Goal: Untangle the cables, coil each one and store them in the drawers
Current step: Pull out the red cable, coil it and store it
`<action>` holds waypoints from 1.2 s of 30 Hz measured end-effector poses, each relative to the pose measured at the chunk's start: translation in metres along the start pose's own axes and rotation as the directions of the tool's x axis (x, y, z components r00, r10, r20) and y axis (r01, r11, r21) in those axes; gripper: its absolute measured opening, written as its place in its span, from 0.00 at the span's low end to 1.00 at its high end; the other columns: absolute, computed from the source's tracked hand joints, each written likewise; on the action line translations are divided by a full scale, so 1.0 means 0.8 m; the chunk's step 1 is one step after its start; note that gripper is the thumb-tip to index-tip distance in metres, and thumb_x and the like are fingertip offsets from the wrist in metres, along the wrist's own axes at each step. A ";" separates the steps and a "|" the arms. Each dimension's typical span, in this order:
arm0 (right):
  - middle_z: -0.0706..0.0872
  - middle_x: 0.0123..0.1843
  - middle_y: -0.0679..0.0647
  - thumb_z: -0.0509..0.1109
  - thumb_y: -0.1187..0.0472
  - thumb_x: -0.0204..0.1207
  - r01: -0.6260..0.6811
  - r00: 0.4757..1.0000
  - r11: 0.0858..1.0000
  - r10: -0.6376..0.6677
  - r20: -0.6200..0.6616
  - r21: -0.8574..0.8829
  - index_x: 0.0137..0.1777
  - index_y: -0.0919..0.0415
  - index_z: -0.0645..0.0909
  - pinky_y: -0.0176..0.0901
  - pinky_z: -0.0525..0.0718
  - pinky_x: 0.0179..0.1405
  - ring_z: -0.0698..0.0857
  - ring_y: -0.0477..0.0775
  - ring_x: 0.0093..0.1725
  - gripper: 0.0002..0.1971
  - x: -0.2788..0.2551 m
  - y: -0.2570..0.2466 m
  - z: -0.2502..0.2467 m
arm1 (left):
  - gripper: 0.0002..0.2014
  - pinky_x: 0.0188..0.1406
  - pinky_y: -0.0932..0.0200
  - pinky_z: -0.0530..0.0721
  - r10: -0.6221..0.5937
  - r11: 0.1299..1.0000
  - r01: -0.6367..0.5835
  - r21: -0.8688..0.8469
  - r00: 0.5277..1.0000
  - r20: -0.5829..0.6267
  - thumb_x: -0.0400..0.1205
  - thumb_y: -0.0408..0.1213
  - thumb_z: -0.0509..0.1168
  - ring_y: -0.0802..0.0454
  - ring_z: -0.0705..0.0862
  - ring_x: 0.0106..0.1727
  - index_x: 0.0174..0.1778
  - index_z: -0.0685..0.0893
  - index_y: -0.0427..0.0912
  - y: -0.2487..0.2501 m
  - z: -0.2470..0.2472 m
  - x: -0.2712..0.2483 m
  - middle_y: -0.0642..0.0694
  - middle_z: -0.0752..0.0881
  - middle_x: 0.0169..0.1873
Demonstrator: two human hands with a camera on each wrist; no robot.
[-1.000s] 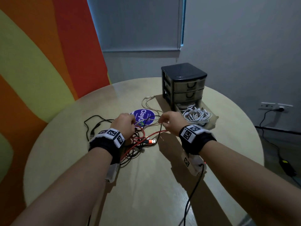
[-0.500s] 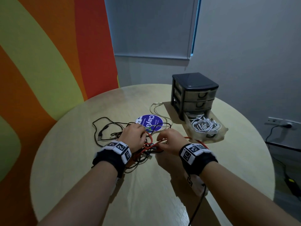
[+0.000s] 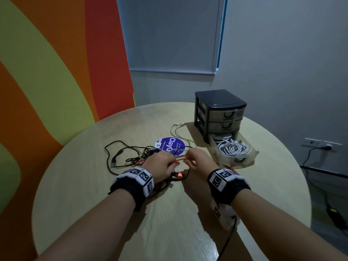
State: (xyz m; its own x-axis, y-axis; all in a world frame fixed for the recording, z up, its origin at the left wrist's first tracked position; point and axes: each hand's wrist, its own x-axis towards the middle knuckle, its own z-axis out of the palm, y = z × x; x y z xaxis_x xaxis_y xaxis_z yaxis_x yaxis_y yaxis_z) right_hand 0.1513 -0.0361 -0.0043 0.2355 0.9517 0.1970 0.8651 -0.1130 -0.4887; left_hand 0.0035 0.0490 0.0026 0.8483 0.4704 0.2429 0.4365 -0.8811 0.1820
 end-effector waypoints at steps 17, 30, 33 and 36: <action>0.84 0.35 0.50 0.62 0.61 0.82 -0.072 0.985 0.913 0.129 -0.118 0.402 0.39 0.57 0.79 0.33 0.78 0.40 0.82 0.47 0.38 0.10 0.002 -0.009 -0.059 | 0.11 0.25 0.69 0.67 -0.352 0.798 0.167 -0.579 0.909 -0.222 0.71 0.42 0.77 0.60 0.71 0.24 0.33 0.88 0.37 -0.004 -0.117 0.032 0.51 0.77 0.21; 0.86 0.60 0.55 0.65 0.59 0.81 -0.300 0.917 0.953 0.302 0.258 -0.048 0.61 0.59 0.83 0.39 0.76 0.52 0.83 0.54 0.60 0.12 -0.032 0.012 -0.057 | 0.13 0.54 0.54 0.77 -0.307 0.842 0.256 -0.475 0.951 -0.032 0.74 0.43 0.73 0.50 0.84 0.49 0.24 0.87 0.45 0.004 -0.156 0.029 0.44 0.90 0.38; 0.87 0.57 0.55 0.64 0.60 0.81 -0.290 0.923 0.956 0.267 0.277 0.043 0.58 0.59 0.83 0.40 0.79 0.55 0.84 0.50 0.55 0.10 -0.037 0.007 -0.056 | 0.14 0.44 0.60 0.76 -0.356 0.837 0.288 -0.466 0.932 -0.064 0.75 0.43 0.72 0.49 0.84 0.49 0.24 0.86 0.44 -0.002 -0.158 0.026 0.42 0.89 0.38; 0.89 0.49 0.56 0.64 0.62 0.82 -0.244 0.944 0.943 0.177 0.278 0.228 0.56 0.63 0.83 0.33 0.83 0.49 0.85 0.46 0.44 0.09 -0.042 -0.005 -0.053 | 0.14 0.37 0.63 0.73 -0.417 0.825 0.307 -0.474 0.897 -0.146 0.77 0.44 0.70 0.47 0.84 0.45 0.28 0.87 0.40 -0.006 -0.155 0.025 0.43 0.88 0.35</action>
State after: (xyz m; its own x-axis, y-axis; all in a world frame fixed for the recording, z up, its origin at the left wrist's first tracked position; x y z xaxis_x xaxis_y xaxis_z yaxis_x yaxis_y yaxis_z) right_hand 0.1583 -0.0797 0.0268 0.2528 0.9578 -0.1366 0.6571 -0.2736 -0.7024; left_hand -0.0189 0.0684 0.1251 0.5351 0.7968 0.2806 0.4786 -0.5596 0.6765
